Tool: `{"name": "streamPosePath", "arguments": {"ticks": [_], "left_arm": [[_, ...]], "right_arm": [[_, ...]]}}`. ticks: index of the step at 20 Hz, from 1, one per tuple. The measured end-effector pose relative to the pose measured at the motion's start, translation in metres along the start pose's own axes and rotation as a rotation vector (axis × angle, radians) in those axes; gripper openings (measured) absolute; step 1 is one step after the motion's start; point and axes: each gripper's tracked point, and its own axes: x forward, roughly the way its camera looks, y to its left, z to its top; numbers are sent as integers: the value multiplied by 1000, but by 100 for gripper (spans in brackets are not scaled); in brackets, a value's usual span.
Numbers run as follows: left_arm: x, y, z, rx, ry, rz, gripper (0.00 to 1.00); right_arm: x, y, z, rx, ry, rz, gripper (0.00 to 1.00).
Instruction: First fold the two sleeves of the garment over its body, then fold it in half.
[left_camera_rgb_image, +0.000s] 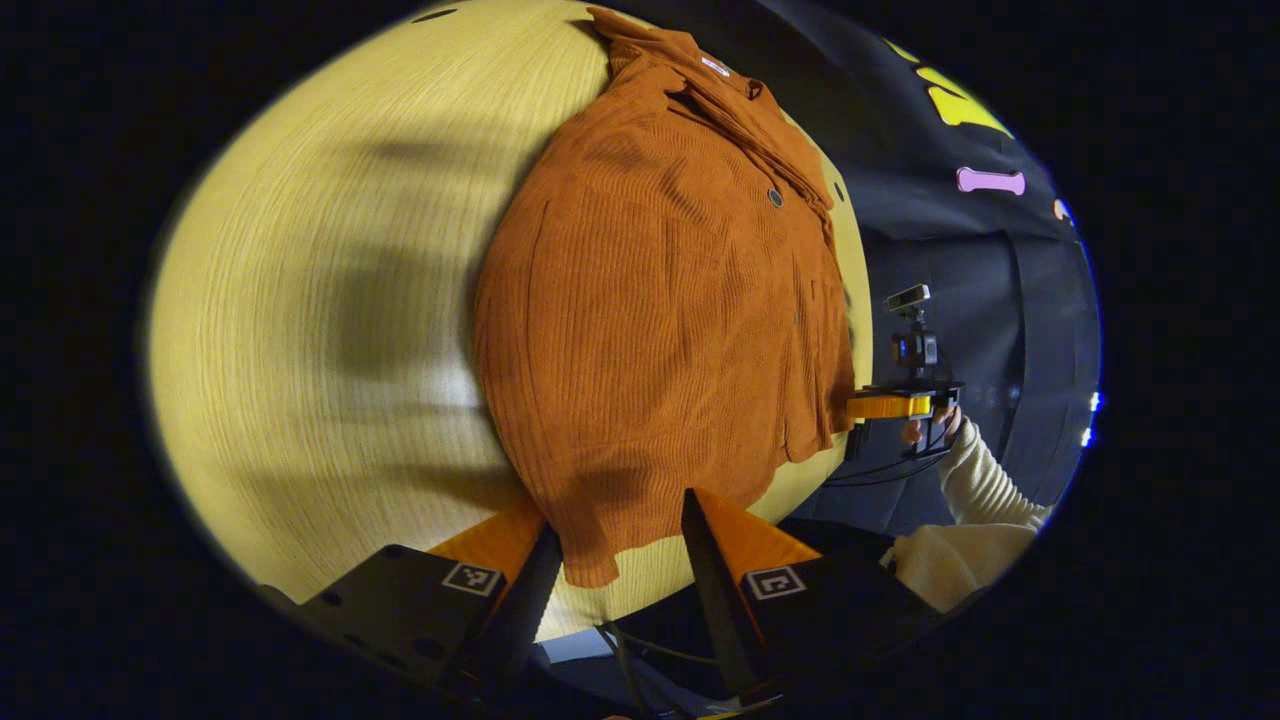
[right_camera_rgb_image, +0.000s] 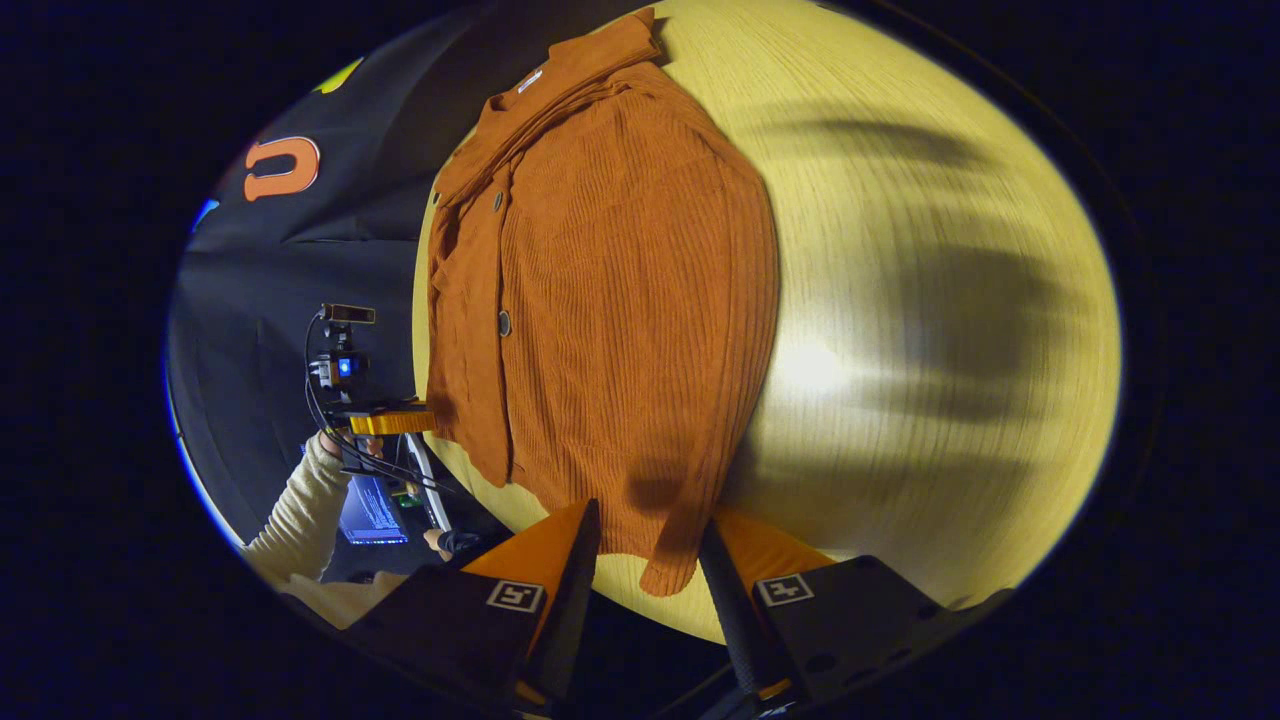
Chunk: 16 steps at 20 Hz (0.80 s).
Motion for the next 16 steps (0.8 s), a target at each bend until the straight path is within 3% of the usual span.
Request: {"name": "streamPosePath", "arguments": {"ticks": [1,2,3,4,5,6,10,13,14,15,16], "left_arm": [[0,4,-3,10,11,23,70],[-1,9,-2,17,8,48,74],[0,12,-2,8,1,63,53],[0,13,-1,-12,-5,71,38],[-1,15,0,-33,-13,76,33],[-2,16,1,-47,-19,83,28],[-5,22,1,-67,-29,108,13],[-4,16,2,-31,-54,108,8],[-3,12,3,-20,-61,108,7],[-3,6,3,-13,-67,109,7],[-6,1,4,7,-76,110,6]], "right_arm": [[0,0,-2,-2,5,3,63],[-1,-1,-2,-5,6,1,63],[1,-5,-1,-11,-1,-17,63],[4,-15,0,-23,-9,-63,52],[5,-13,0,-21,-18,-53,31],[2,-13,0,-20,-22,-45,15],[1,-14,-1,-21,-32,-30,15],[-2,-10,-1,-31,-54,-12,15],[17,-20,-10,-50,-68,-52,15],[1,-22,1,-48,-80,-69,2],[-4,-19,-1,-35,-80,-53,3]]}}
